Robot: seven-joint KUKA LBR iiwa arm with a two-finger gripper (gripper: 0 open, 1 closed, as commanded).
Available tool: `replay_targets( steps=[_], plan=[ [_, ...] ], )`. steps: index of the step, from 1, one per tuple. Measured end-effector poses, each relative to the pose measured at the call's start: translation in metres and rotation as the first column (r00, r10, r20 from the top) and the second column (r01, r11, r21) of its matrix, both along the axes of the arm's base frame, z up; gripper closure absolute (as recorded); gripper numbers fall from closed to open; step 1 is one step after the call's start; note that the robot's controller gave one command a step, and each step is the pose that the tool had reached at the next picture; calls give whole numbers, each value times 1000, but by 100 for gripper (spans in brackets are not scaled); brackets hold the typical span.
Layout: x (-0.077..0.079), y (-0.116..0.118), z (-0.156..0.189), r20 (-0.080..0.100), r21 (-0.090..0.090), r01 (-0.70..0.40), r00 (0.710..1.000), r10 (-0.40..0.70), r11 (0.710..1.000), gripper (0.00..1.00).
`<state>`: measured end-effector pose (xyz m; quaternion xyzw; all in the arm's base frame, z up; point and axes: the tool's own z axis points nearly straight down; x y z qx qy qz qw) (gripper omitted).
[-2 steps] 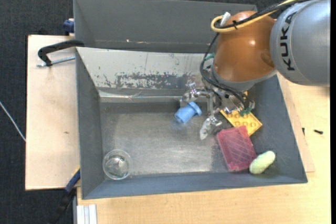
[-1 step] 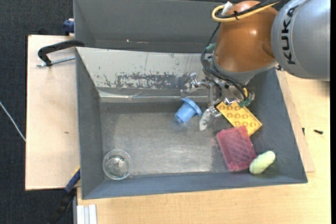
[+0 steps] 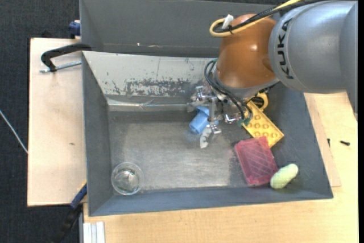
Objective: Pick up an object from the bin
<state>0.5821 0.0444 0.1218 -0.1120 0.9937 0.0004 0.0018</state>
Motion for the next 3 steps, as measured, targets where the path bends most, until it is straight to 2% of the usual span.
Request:
replay_targets(
  steps=[1, 2, 3],
  plan=[
    [13, -28, -45, -5, 1, -46, 999, 46, 999, 100],
    [14, -28, -45, -5, 1, -45, 999, 45, 999, 100],
    [15, -20, 150, 11, 0, -2, 1000, 2, 1000, 100]
  ],
)
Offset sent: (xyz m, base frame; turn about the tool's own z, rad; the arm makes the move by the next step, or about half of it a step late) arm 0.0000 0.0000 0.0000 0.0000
